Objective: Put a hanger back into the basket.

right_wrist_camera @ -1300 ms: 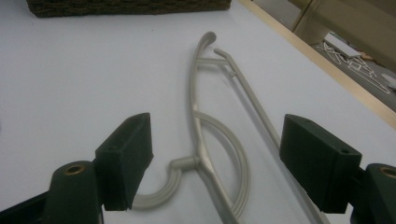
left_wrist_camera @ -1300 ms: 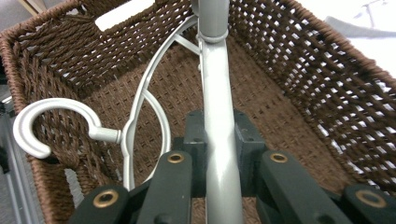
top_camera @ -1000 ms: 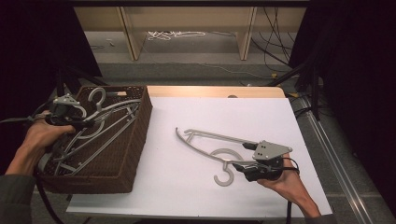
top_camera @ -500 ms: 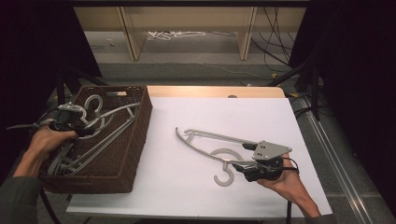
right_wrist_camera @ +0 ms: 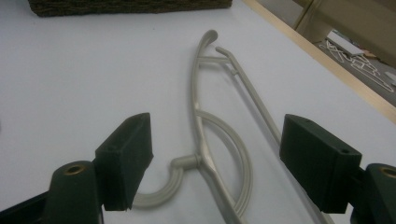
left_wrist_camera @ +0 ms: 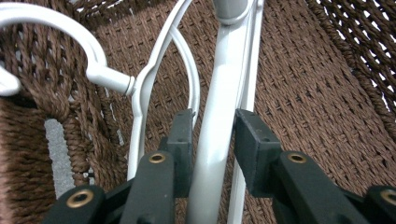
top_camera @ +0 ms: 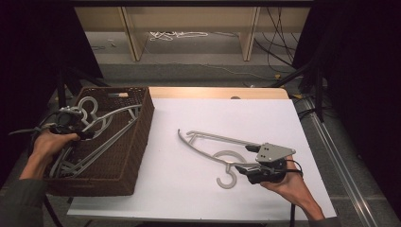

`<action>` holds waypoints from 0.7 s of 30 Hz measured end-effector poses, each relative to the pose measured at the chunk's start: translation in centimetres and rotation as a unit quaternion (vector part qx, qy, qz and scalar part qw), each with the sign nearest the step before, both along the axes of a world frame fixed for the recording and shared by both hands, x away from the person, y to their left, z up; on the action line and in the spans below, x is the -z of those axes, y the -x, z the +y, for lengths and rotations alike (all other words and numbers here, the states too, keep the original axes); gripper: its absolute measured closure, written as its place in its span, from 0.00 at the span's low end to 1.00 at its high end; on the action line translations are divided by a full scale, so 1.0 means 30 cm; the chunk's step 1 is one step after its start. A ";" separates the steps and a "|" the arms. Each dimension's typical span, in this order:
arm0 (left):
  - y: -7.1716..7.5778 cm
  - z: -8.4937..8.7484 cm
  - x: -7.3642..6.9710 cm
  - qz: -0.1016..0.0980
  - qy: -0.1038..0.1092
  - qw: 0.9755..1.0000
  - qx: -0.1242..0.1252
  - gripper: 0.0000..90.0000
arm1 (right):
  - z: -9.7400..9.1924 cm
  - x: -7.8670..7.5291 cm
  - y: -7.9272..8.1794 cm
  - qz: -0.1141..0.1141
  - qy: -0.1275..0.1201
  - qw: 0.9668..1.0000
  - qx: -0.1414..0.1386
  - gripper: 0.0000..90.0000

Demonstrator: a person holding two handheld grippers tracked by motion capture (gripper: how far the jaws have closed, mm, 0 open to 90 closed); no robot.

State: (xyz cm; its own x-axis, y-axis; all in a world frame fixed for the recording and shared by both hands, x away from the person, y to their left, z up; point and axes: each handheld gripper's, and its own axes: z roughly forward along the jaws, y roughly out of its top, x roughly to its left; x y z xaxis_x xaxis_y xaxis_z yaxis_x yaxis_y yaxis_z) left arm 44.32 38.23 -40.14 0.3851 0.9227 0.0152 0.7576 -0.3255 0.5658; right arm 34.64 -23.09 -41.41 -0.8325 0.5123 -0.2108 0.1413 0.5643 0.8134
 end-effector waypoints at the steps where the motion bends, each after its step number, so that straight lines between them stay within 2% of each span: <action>1: 0.000 0.000 0.001 0.000 0.000 1.000 -0.004 0.74 | 0.001 0.002 0.000 -0.002 -0.001 1.000 0.001 0.29; 5: -0.001 0.002 0.003 0.000 -0.004 1.000 -0.013 0.72 | 0.002 0.005 0.000 0.002 0.000 1.000 0.000 0.29; 7: 0.001 0.006 -0.002 -0.001 -0.021 0.999 -0.035 0.66 | 0.003 0.006 0.000 0.003 0.001 1.000 0.000 0.29; 11: 0.010 0.026 -0.010 -0.015 -0.023 0.998 -0.063 0.59 | 0.001 0.006 -0.001 0.004 0.002 1.000 0.000 0.29; 15: 0.022 0.036 -0.017 -0.024 -0.013 0.997 -0.077 0.52 | 0.002 0.010 -0.002 0.005 0.001 1.000 0.001 0.29; 17: 0.032 0.030 -0.028 -0.036 -0.006 0.996 -0.085 0.49 | 0.003 0.011 -0.002 0.003 0.001 1.000 0.003 0.29; 21: 0.060 0.012 -0.056 -0.060 0.011 0.995 -0.084 0.44 | 0.002 0.010 -0.002 0.004 0.001 1.000 0.002 0.29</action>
State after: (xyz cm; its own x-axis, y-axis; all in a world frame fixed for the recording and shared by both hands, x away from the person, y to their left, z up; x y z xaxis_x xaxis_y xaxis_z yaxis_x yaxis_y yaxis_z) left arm 42.53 38.58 -38.46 0.2215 0.9747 0.0311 0.7272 -0.1863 0.6607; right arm 34.71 -23.03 -41.71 -0.8326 0.5146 -0.2050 0.1500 0.5657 0.8108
